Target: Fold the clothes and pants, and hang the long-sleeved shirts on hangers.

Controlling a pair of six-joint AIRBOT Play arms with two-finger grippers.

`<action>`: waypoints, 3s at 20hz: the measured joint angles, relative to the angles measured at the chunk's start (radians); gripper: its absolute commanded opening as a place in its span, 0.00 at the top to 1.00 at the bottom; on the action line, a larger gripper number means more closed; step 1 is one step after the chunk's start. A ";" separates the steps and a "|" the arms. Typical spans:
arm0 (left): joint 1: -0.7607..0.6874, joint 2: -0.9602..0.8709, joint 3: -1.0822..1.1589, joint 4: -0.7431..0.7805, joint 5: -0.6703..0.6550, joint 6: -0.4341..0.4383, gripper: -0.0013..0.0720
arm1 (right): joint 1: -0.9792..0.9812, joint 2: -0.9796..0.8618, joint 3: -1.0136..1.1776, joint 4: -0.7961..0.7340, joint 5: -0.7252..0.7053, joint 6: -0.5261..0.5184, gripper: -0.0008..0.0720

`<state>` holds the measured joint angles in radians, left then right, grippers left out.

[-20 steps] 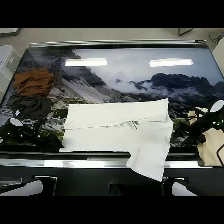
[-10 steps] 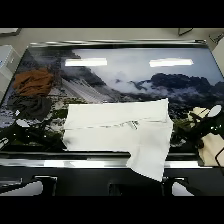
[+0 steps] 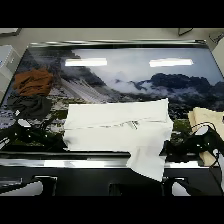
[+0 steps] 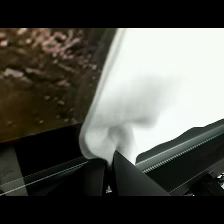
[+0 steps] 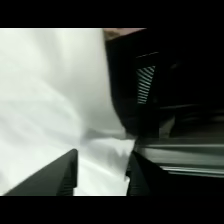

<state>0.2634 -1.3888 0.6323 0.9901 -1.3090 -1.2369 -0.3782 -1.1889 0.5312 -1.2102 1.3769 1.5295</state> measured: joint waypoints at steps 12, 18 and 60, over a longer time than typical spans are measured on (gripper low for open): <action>-0.006 0.003 0.301 -0.002 -0.080 -0.040 0.95 | 0.081 -0.064 0.443 0.090 0.010 -0.013 0.94; -0.051 -0.240 0.683 -0.016 -0.095 -0.137 0.95 | 0.163 -0.399 0.875 0.079 -0.048 0.077 0.94; -0.430 -0.352 0.975 -0.202 0.021 -0.203 0.92 | 0.173 -0.542 1.015 0.377 0.125 -0.018 0.94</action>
<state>-0.1661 -1.7405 1.6077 0.7879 -1.2884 -1.4395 -0.2054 -1.7306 1.5459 -0.8330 1.5017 1.5112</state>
